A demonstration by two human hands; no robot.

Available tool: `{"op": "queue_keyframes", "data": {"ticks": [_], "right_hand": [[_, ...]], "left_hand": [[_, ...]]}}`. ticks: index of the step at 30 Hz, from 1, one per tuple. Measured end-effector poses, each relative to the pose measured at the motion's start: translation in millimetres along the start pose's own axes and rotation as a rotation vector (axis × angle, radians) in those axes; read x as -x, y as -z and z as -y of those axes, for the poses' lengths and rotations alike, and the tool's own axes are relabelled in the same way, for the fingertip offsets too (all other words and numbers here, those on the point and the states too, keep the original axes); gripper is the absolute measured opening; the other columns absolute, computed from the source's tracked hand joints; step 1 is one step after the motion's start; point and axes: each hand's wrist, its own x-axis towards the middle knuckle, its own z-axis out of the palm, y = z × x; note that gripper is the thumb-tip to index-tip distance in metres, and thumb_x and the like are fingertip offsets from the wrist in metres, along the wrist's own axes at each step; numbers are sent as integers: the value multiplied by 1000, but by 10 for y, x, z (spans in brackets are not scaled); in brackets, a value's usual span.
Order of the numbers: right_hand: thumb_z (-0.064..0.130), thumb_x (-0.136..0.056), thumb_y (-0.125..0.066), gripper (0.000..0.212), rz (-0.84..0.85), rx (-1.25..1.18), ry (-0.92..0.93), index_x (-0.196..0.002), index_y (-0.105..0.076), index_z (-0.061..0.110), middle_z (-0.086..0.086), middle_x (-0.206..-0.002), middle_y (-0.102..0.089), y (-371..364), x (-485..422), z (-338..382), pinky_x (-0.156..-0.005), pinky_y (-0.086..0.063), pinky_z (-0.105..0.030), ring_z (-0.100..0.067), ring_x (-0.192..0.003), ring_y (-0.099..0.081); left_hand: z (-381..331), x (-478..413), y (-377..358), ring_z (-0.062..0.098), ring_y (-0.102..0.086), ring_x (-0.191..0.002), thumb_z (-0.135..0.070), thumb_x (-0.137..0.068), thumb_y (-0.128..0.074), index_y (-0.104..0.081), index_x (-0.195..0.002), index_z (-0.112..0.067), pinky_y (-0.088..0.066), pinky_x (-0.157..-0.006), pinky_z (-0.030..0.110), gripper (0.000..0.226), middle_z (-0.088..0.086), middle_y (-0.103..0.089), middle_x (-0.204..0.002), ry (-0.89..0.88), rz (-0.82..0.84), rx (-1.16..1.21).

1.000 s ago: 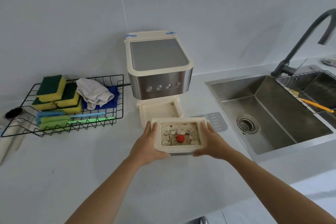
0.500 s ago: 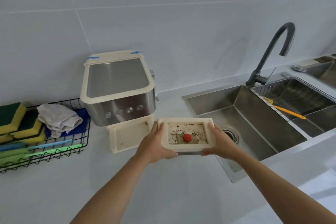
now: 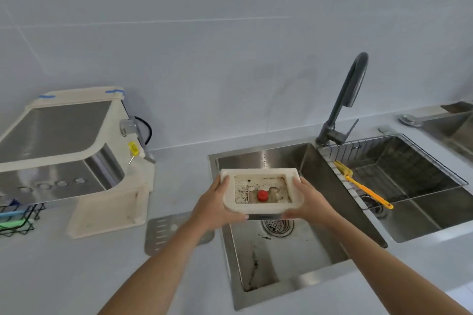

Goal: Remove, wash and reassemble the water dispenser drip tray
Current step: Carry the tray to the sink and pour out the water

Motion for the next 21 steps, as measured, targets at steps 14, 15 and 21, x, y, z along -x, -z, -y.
{"op": "queue_keyframes", "data": {"ticks": [14,15,21], "right_hand": [[26,-60,-83,103,77,-136,-2,-143,-25,6,4,-121,-45,631,-263,-504,-92,-48,-31,-17,-109,-50],[26,-59,-83,104,77,-141,-4,-143,-25,6,3,-122,-46,631,-278,-514,-92,-48,-31,-17,-109,-50],[24,-64,-81,102,80,-257,-92,-145,-21,8,-8,-135,-46,579,-378,-550,-102,-43,-39,-24,-115,-50]], "left_hand": [[-591,-423,-267,1,-28,-111,-51,-61,-74,-18,-146,-20,-33,-85,17,106,-7,-26,-146,-22,-71,64],[-594,-447,-261,1,-28,-110,-51,-61,-75,-20,-145,-20,-34,-85,17,105,-8,-28,-145,-32,-77,79],[-561,-559,-216,5,-37,-108,-43,-63,-77,-32,-141,-18,-37,-88,22,93,-7,-40,-136,-16,-128,155]]}}
